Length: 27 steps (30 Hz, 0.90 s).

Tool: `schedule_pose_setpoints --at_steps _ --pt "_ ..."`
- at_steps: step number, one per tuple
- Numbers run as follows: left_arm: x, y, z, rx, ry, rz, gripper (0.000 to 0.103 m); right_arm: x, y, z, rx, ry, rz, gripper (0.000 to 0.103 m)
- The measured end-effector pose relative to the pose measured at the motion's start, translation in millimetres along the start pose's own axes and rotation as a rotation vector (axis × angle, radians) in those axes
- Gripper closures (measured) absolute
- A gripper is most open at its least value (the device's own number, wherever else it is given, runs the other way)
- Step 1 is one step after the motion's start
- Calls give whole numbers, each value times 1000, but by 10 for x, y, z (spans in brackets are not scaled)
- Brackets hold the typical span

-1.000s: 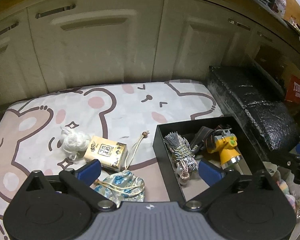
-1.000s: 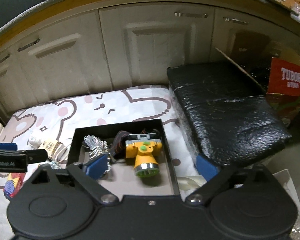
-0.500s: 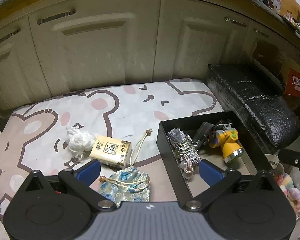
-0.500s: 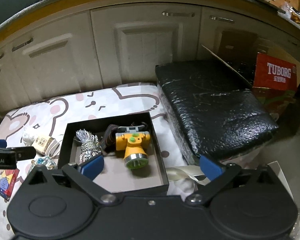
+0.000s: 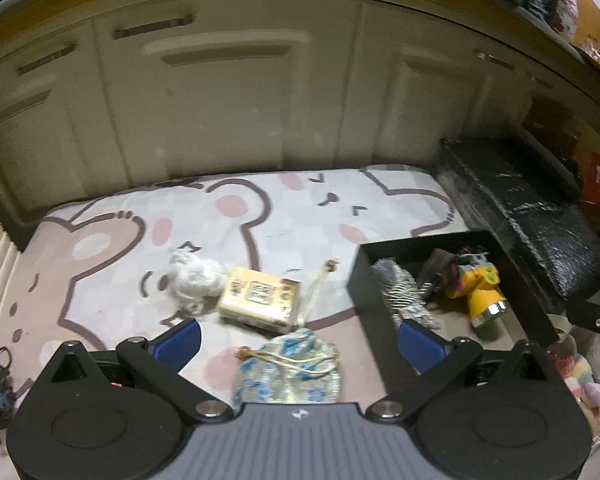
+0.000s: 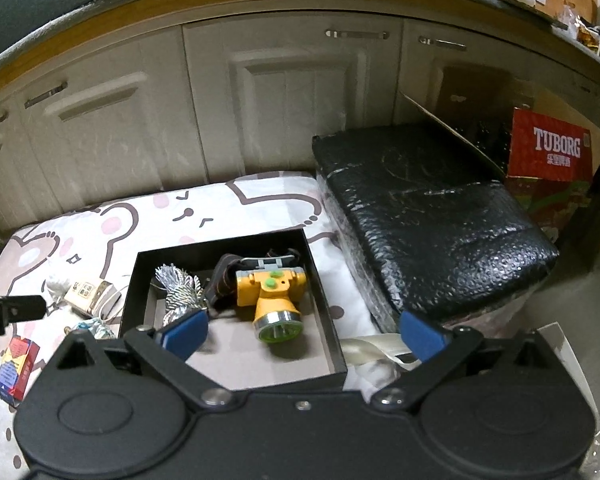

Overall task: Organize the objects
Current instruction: 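Move left tool toward playing-card box while right tool approaches beige fabric flower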

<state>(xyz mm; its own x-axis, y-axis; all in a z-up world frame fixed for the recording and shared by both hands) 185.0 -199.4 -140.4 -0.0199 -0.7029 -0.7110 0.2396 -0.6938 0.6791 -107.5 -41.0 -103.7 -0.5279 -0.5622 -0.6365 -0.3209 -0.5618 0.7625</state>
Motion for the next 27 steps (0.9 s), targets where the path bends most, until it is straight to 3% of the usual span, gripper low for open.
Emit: schedule_pose_setpoints --at_steps 14,27 --pt "-161 -76 -747 -68 115 24 0 84 72 -618 -51 107 22 0" --pt "-247 -178 -1279 -137 168 44 0 47 33 -1378 -143 234 43 0"
Point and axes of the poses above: each gripper's, at about its wrist camera, not at the fingertips, and x roughly the way its jaws point, z to its right, y to its top, the point moved 3 cm from there along x, roughly the way its jaws point, and after that the axes turned 2 degrees about z, right-handed, at the moved point
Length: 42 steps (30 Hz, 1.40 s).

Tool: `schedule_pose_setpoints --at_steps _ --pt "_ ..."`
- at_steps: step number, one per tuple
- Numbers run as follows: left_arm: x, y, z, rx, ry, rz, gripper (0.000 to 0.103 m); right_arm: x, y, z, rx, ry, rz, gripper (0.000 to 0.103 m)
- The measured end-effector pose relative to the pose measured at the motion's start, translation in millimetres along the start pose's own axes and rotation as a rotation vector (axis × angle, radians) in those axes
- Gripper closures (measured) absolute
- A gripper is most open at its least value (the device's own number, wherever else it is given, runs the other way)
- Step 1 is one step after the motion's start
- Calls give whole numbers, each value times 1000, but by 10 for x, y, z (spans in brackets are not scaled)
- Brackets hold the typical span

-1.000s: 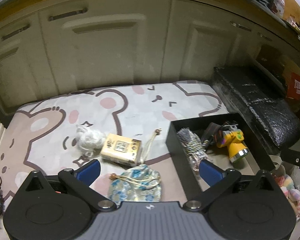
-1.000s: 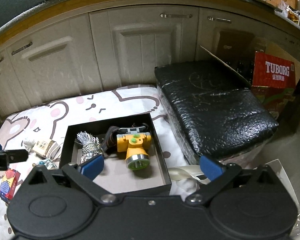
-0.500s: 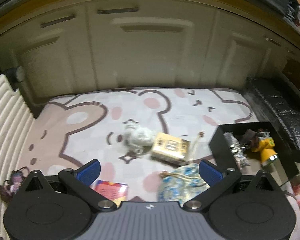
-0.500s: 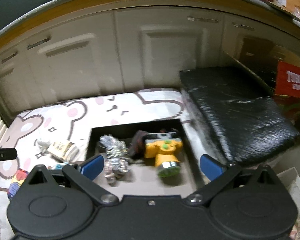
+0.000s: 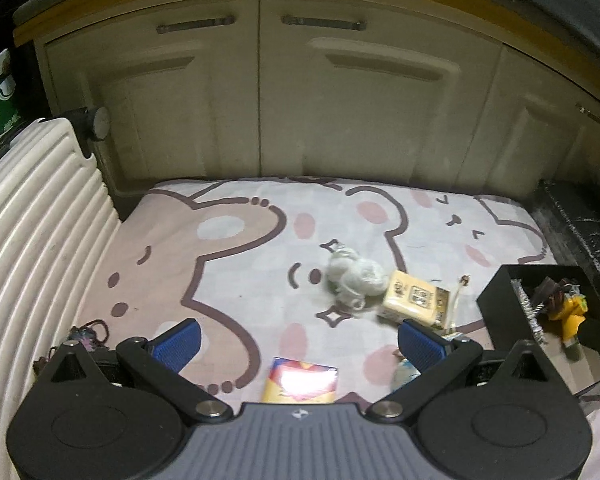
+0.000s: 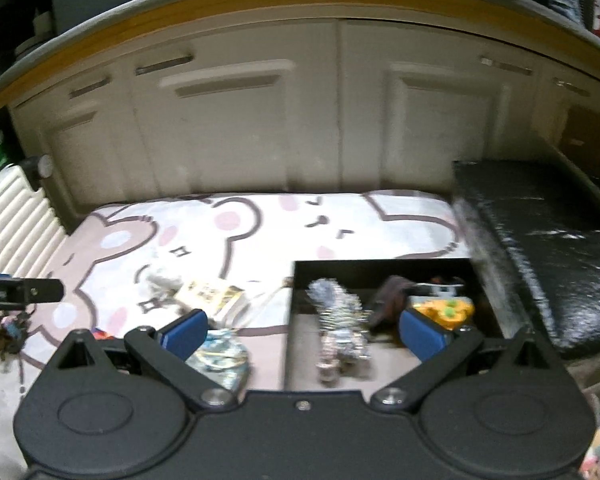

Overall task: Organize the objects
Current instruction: 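Move left tool toward playing-card box while right tool approaches beige fabric flower, then close left tool on playing-card box while right tool grasps beige fabric flower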

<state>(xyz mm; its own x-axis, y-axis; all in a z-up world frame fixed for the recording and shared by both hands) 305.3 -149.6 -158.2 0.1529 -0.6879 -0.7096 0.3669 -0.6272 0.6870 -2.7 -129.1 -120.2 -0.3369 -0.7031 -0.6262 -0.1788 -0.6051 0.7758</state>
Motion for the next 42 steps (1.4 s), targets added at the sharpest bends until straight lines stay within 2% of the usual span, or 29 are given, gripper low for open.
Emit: schedule_pose_setpoints --at_steps 7,11,17,23,34,36,38,42 --pt "53 -39 -120 -8 2 1 0 53 -42 -236 -4 42 6 0" --pt "109 -77 -173 6 18 -2 0 65 -107 -320 36 86 23 0" --pt "227 -138 -249 -2 1 -42 0 109 -286 -518 -54 92 45 0" --pt "399 -254 -238 43 19 -107 0 152 -517 -696 -128 118 28 0" --pt "685 -476 -222 47 -21 -239 0 301 -910 -904 -189 184 -51 0" --pt "726 -501 -234 38 -33 -267 0 307 -958 -940 -209 193 -55 2" --pt "756 -525 -244 28 -43 -296 0 330 -994 -971 -222 210 -65 10" --pt "786 -553 -247 25 -51 -321 0 367 -1047 -1007 -211 240 -92 14"
Point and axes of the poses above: each gripper's, at about its wrist camera, not at the fingertips, and x roughly the way its jaws point, z to its right, y to its top, the point moved 3 cm from there along x, roughly the way its jaws point, and after that the axes turned 2 degrees about z, right-handed, at the moved point
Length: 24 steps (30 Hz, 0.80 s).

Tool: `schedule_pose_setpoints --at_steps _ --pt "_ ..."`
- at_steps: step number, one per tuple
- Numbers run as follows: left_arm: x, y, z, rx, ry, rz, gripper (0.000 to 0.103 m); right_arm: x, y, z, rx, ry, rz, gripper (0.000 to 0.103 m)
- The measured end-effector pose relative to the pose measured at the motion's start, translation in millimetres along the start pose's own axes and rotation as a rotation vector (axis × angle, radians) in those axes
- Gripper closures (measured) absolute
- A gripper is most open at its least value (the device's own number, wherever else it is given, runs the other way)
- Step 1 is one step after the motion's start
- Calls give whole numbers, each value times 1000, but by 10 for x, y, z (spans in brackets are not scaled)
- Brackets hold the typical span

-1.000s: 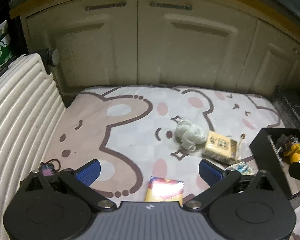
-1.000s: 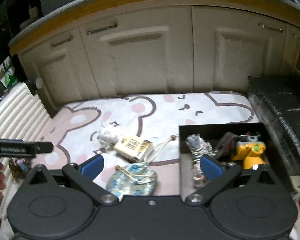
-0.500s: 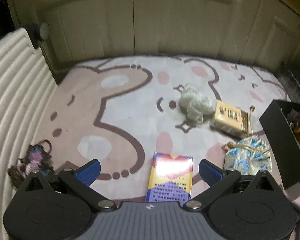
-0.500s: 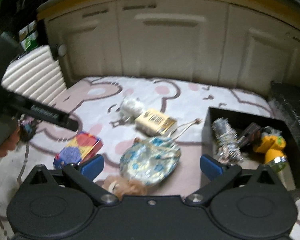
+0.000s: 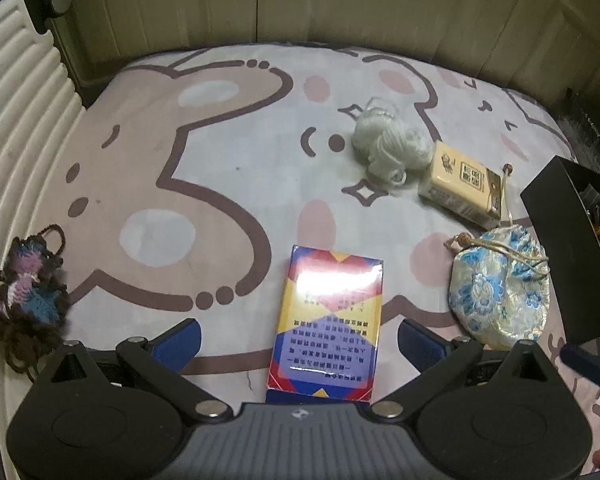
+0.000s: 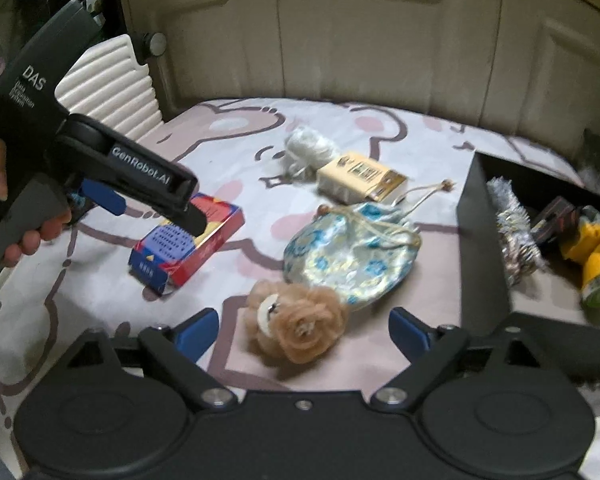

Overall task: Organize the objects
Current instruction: 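Close left tool on playing-card box while right tool grasps beige fabric flower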

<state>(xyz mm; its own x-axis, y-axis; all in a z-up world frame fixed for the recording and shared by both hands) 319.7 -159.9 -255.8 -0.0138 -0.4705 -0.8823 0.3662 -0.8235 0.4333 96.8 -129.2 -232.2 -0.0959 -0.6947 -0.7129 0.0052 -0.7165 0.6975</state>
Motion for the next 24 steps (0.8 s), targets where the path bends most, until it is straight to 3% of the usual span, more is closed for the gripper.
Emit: schedule_pose_setpoints --at_steps 6,10,15,17,21,24 --pt "69 -12 1 -1 -12 -41 3 123 -33 -103 -19 26 -37 22" --pt "120 -23 25 5 -11 -61 9 184 -22 -134 -40 -1 -33 33" --pt "183 -41 44 18 -7 -80 12 252 5 -106 -24 -8 -45 36" --pt "214 -44 50 25 0 -90 14 274 3 -110 -39 -11 -45 48" --pt "265 -54 55 36 10 -105 15 285 5 -59 -14 12 -49 60" --pt "272 -49 78 47 22 -106 17 279 7 -49 -8 21 -50 63"
Point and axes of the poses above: each gripper's, at about its wrist camera, not at the fingertips, and x roughly the way its jaws point, z to its right, y to its top, the point moved 3 cm from there along x, roughly the way its jaws point, and after that the axes turned 2 degrees about z, right-handed, at the moved point
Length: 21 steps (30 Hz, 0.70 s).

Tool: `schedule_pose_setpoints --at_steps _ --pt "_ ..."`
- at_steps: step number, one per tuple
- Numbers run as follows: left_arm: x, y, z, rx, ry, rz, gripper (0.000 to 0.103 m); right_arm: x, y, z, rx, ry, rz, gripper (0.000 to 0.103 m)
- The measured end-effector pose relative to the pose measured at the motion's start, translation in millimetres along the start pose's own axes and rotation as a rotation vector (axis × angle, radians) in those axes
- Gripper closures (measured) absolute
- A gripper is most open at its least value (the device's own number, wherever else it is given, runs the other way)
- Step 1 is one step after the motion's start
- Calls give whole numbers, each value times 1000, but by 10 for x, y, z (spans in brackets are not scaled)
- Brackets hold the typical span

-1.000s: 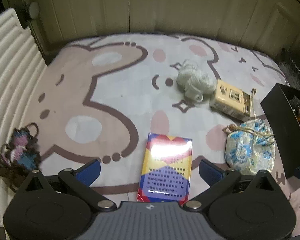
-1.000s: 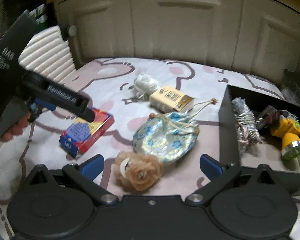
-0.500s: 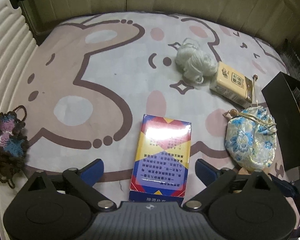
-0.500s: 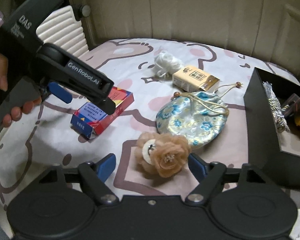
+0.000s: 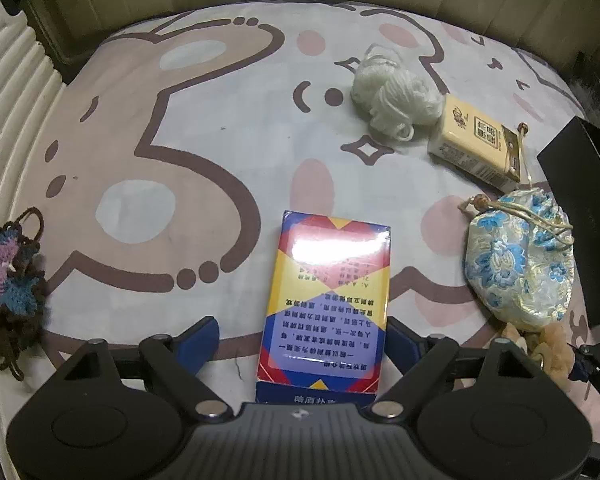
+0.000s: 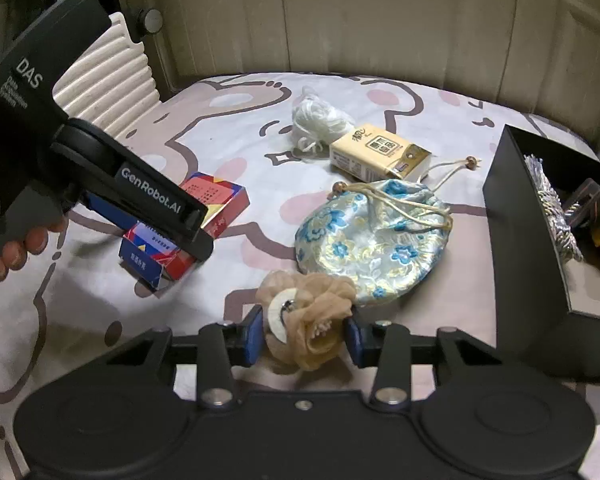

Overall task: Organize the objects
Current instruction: 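Close left tool on playing-card box while right tool grasps beige fabric flower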

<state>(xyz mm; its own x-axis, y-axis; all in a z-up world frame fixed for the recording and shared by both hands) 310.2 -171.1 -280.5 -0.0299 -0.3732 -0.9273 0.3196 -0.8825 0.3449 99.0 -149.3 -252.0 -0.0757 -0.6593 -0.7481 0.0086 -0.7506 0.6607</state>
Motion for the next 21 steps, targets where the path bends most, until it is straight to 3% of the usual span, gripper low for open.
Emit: schedule_pose_setpoints --at_steps 2,6,21 --pt "-3 6 20 10 1 1 21 -4 3 -4 -2 8 -1 64" --pt "-59 20 87 26 -14 11 41 -30 13 -10 -10 23 1 65" --pt "-382 15 67 -20 -17 113 43 -248 235 101 18 39 74 65"
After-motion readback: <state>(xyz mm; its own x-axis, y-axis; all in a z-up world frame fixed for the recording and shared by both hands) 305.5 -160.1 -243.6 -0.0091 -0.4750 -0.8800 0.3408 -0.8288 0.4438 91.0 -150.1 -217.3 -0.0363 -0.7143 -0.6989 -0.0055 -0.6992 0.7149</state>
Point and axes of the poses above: each gripper's, at about its wrist camera, not at the fingertips, and x roughly the way its jaws point, z to its right, y to its top, the point moved 3 cm from there along x, roughly the way its jaws point, and after that the axes turned 2 degrees about z, right-handed, at the moved point
